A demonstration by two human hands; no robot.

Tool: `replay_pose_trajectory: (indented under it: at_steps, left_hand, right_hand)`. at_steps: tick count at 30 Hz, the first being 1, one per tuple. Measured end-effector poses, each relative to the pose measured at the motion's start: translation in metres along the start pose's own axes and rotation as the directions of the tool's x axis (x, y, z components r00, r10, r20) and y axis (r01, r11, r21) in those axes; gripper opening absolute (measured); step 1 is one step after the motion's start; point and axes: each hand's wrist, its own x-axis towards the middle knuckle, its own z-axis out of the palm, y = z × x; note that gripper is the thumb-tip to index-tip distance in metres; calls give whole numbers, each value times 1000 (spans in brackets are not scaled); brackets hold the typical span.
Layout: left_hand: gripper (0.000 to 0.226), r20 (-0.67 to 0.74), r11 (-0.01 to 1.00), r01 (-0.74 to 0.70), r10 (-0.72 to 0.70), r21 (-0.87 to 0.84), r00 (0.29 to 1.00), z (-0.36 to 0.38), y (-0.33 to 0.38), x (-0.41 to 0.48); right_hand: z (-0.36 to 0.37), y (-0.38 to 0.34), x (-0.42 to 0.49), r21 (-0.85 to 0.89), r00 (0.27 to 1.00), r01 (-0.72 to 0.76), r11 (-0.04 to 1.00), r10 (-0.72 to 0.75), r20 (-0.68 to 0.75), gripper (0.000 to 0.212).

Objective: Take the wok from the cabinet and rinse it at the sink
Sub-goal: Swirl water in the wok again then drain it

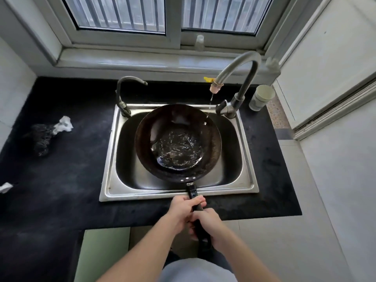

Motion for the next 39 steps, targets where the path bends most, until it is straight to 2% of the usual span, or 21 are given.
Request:
replay_pose_trajectory:
  at_steps: [4, 7, 9, 13, 18, 22, 25, 29, 34, 39]
  left_hand:
    - [24, 22, 996, 23, -25, 83, 999, -3, 5, -6]
    - [28, 40, 993, 20, -25, 117, 999, -4, 9, -14]
    - [27, 46, 995, 16, -20, 97, 999, -2, 9, -16]
    - [23, 35, 999, -18, 17, 48, 999, 3, 6, -22]
    - [32, 60, 996, -47, 51, -71, 997, 9, -6, -41]
    - [26, 145, 952, -51, 99, -303, 984, 17, -6, -47]
    - [26, 160, 950, -93, 146, -298, 976, 18, -11, -47]
    - [19, 113, 947, -94, 134, -309, 985, 14, -23, -46]
    - [8, 69, 935, -100, 131, -340, 989, 10, -23, -45]
    - [13, 29, 932, -153, 171, -328, 985, 1, -17, -45]
  right_hand:
    - [3, 2, 2, -67, 992, 106, 992, -110, -58, 19]
    - [5, 11, 1, -48, 971, 226, 973, -229, -73, 12]
    - [5, 17, 3, -95, 949, 287, 953, -296, -106, 21]
    - [3, 21, -1, -195, 911, 371, 908, -396, -114, 24]
    - [-2, 24, -20, -208, 878, 442, 873, -468, -98, 33]
    - [-8, 28, -27, -178, 869, 466, 866, -486, -88, 38]
    - [-11, 33, -29, -214, 866, 464, 860, -491, -94, 39]
    - [-6, 43, -26, -329, 865, 418, 847, -482, -141, 38]
    - [0, 38, -27, -319, 875, 407, 856, -466, -134, 37]
    - [3, 28, -30, -302, 878, 436, 848, -474, -63, 35]
